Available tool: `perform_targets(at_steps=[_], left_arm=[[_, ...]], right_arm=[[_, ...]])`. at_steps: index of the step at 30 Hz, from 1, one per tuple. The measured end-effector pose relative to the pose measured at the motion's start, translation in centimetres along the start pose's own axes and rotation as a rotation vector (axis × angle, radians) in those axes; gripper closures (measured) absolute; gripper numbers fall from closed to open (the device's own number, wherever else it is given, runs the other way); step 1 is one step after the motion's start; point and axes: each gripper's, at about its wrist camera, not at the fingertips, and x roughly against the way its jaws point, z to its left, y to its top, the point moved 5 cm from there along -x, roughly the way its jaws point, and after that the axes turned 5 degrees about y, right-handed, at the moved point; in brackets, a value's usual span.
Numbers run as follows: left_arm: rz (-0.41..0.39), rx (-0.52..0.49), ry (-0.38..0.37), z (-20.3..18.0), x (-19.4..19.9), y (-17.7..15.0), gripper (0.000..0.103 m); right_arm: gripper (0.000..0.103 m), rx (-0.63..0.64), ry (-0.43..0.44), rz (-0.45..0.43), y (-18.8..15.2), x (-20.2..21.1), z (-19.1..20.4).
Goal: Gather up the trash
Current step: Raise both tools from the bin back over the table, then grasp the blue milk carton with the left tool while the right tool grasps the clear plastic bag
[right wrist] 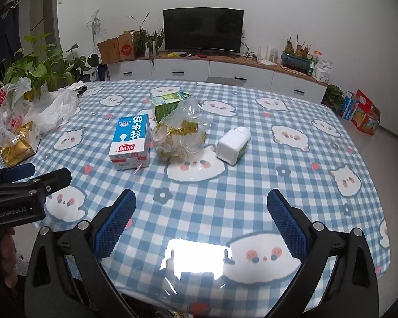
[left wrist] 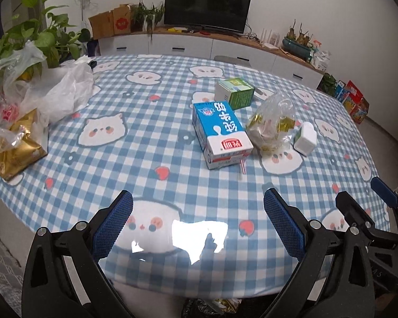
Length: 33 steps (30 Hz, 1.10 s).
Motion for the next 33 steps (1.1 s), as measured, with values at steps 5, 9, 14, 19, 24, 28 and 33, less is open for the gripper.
perform_targets(at_steps=[5, 9, 14, 19, 24, 28, 33], left_arm=[[0.004, -0.006, 0.011, -0.7, -3.9, 3.3, 0.006], [0.014, 0.011, 0.009, -0.9, -7.2, 5.7, 0.006], [0.035, 0.021, -0.001, -1.7, -10.6, 7.7, 0.006], [0.049, 0.025, -0.005, -2.6, -13.1, 9.0, 0.006], [0.069, 0.016, 0.014, -2.8, -14.8, 9.6, 0.006], [0.098, 0.005, 0.031, -2.7, -16.0, 9.5, 0.007], [0.129, -0.013, 0.026, -2.8, -16.7, 9.1, 0.013]], right_arm=[[0.008, -0.006, 0.039, -0.01, 2.7, -3.6, -0.5], [0.008, 0.006, 0.064, -0.025, 4.5, -6.2, -0.8], [0.008, 0.019, 0.089, -0.01, 5.9, -9.7, -0.9], [0.011, 0.06, 0.09, 0.0, 6.9, -12.0, -0.5], [0.02, 0.079, 0.107, 0.024, 7.1, -13.5, -0.6], [0.031, 0.062, 0.137, 0.053, 6.8, -14.6, -0.5], [0.045, 0.048, 0.168, 0.074, 6.4, -15.2, -0.1]])
